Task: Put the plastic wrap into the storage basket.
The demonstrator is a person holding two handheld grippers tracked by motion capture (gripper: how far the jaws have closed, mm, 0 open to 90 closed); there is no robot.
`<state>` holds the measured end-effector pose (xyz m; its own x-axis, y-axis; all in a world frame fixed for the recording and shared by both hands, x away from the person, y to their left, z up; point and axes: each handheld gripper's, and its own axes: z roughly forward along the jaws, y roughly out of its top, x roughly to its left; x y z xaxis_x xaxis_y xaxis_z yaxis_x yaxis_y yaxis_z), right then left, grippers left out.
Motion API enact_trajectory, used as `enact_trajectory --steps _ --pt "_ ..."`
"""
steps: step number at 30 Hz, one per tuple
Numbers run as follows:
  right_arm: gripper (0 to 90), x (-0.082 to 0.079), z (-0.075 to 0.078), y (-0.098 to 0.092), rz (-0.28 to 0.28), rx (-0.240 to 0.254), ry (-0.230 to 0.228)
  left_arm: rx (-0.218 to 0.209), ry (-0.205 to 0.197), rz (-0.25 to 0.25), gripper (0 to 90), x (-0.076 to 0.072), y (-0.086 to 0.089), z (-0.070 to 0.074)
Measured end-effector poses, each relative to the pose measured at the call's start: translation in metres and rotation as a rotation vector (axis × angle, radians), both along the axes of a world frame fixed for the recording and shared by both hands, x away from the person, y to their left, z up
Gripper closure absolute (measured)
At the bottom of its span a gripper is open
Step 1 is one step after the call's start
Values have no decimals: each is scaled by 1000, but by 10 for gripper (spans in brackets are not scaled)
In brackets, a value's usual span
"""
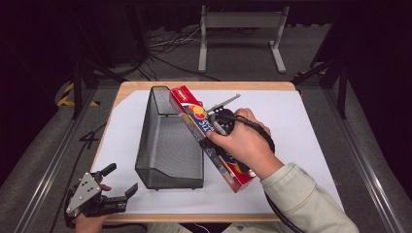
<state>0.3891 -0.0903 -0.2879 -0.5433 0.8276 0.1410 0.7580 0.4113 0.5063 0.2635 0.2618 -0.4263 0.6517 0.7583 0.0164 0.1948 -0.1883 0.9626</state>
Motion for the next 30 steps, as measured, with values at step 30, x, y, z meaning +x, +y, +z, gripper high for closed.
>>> enact_trajectory --steps 30 --pt "397 17 -26 57 -46 27 57 4 -9 3 52 0 -2 -1"
